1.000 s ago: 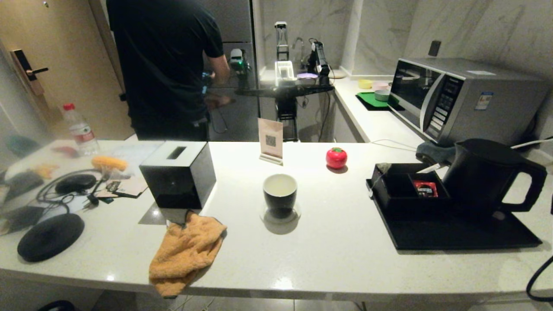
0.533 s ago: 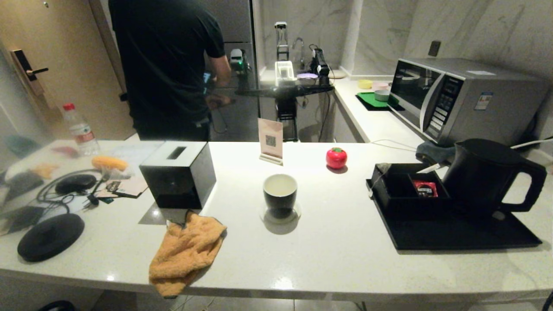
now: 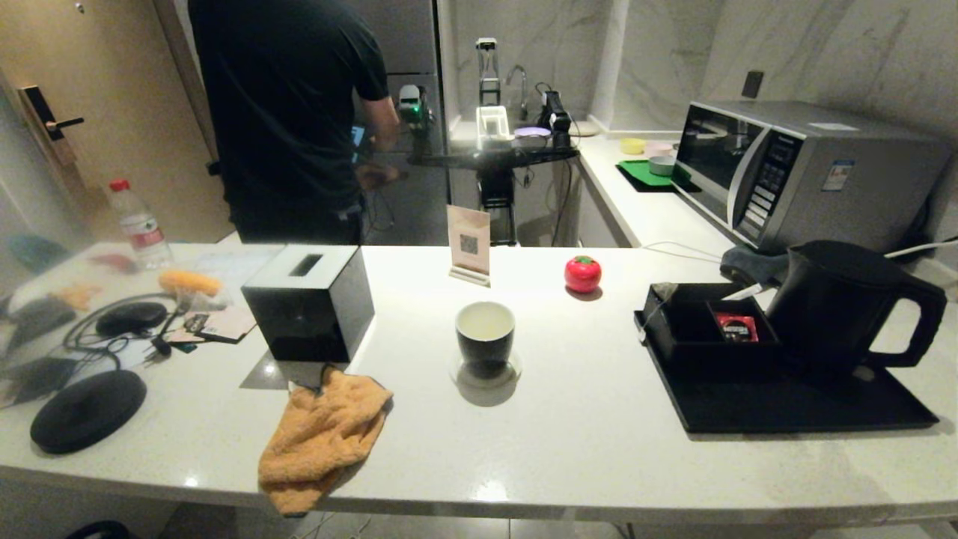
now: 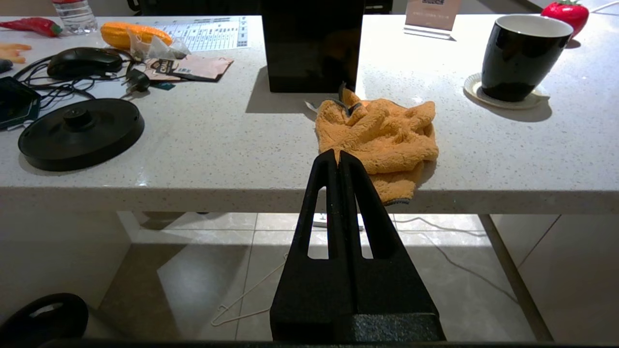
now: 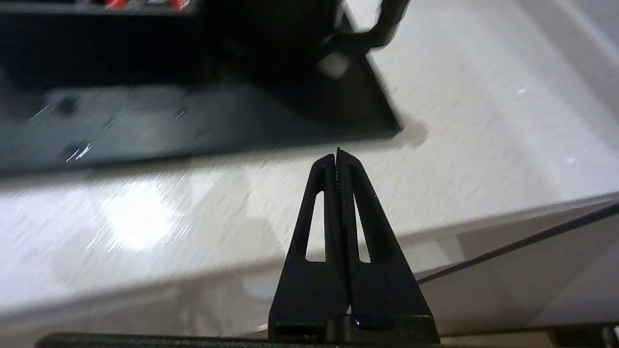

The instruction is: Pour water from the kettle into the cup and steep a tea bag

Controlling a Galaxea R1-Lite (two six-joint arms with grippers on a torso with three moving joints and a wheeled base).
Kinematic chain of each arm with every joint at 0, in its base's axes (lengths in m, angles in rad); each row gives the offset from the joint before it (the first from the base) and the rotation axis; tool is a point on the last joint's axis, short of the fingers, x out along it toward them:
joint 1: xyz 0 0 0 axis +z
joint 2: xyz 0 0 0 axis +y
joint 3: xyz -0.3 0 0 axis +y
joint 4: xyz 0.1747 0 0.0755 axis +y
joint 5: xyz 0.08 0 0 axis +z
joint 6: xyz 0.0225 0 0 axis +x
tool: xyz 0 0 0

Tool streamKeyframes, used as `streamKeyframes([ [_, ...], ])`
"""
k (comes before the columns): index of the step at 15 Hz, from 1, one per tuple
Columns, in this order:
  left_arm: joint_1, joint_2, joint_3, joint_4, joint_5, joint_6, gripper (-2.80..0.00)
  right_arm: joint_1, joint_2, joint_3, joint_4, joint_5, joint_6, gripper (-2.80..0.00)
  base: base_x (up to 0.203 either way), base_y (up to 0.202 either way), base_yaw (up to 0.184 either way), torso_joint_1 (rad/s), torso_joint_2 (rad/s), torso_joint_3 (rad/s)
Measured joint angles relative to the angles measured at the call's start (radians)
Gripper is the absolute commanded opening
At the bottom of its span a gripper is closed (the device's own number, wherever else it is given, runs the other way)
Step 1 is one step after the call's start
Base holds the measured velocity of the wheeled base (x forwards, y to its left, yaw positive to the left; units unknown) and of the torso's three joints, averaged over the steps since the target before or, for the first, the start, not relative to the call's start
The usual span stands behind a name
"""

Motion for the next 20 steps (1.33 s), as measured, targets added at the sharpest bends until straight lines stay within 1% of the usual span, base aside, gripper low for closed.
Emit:
streamKeyframes([
  [2, 0.000, 0.000, 0.000, 0.000, 0.000, 0.000, -2.80, 0.014, -0.114, 0.001, 0.137, 0.017, 0.001, -2.80, 0.000, 0.000, 0.000, 0.000, 0.00, 0.000],
  [3, 0.000, 0.000, 0.000, 0.000, 0.000, 0.000, -2.80, 0.040, -0.173, 0.002, 0.209, 0.021, 0.004, -2.80, 0.000, 0.000, 0.000, 0.000, 0.00, 0.000],
  [5, 0.000, 0.000, 0.000, 0.000, 0.000, 0.000, -2.80, 0.138, -0.266, 0.002, 0.325, 0.026, 0.014, -2.80, 0.000, 0.000, 0.000, 0.000, 0.00, 0.000],
  [6, 0.000, 0.000, 0.000, 0.000, 0.000, 0.000, -2.80, 0.194, -0.292, 0.002, 0.346, 0.027, 0.015, -2.80, 0.000, 0.000, 0.000, 0.000, 0.00, 0.000],
  [7, 0.000, 0.000, 0.000, 0.000, 0.000, 0.000, -2.80, 0.257, -0.311, 0.002, 0.346, 0.028, 0.016, -2.80, 0.000, 0.000, 0.000, 0.000, 0.00, 0.000],
  [9, 0.000, 0.000, 0.000, 0.000, 0.000, 0.000, -2.80, 0.374, -0.316, 0.002, 0.306, 0.028, 0.015, -2.80, 0.000, 0.000, 0.000, 0.000, 0.00, 0.000],
  [10, 0.000, 0.000, 0.000, 0.000, 0.000, 0.000, -2.80, 0.415, -0.301, 0.002, 0.265, 0.028, 0.015, -2.80, 0.000, 0.000, 0.000, 0.000, 0.00, 0.000],
  [11, 0.000, 0.000, 0.000, 0.000, 0.000, 0.000, -2.80, 0.439, -0.279, 0.001, 0.222, 0.027, 0.013, -2.80, 0.000, 0.000, 0.000, 0.000, 0.00, 0.000],
  [14, 0.000, 0.000, 0.000, 0.000, 0.000, 0.000, -2.80, 0.464, -0.189, -0.041, 0.149, 0.027, 0.011, -2.80, 0.000, 0.000, 0.000, 0.000, 0.00, 0.000],
  [20, 0.000, 0.000, 0.000, 0.000, -0.001, 0.000, -2.80, 0.467, -0.016, -0.264, 0.159, 0.022, 0.015, -2.80, 0.000, 0.000, 0.000, 0.000, 0.00, 0.000],
])
